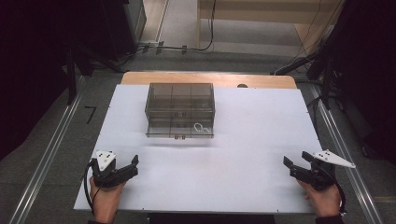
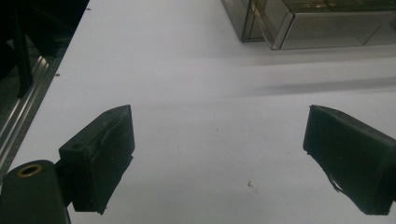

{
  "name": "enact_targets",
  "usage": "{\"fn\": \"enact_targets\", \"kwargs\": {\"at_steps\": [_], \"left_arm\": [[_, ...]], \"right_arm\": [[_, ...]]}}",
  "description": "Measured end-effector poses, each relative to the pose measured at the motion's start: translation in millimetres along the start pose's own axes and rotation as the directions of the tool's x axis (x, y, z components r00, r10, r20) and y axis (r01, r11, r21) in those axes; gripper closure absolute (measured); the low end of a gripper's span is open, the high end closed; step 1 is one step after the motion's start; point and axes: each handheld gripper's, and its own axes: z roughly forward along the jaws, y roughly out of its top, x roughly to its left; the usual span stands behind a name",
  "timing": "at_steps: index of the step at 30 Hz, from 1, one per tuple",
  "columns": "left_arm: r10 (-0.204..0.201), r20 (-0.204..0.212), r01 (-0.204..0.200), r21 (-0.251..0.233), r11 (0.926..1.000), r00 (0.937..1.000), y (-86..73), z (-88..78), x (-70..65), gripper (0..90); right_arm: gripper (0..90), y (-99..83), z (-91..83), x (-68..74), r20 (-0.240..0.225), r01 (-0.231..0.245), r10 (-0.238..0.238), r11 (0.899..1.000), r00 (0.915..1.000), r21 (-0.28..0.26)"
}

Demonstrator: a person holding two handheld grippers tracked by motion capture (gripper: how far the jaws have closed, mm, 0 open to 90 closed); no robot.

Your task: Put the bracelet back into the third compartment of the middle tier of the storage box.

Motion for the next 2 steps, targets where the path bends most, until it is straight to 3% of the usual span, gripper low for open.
{"fn": "enact_targets", "kwargs": {"at_steps": [2], "left_arm": [[0.001,-0.001,-0.001,0.000,1.0000,1.0000,-0.4,-0.3,0.1,9.1]], "right_arm": [[18.8,-1.7,-2.2,-1.4,0.008,-0.001,0.001,1.000,1.0000,0.000]]}}
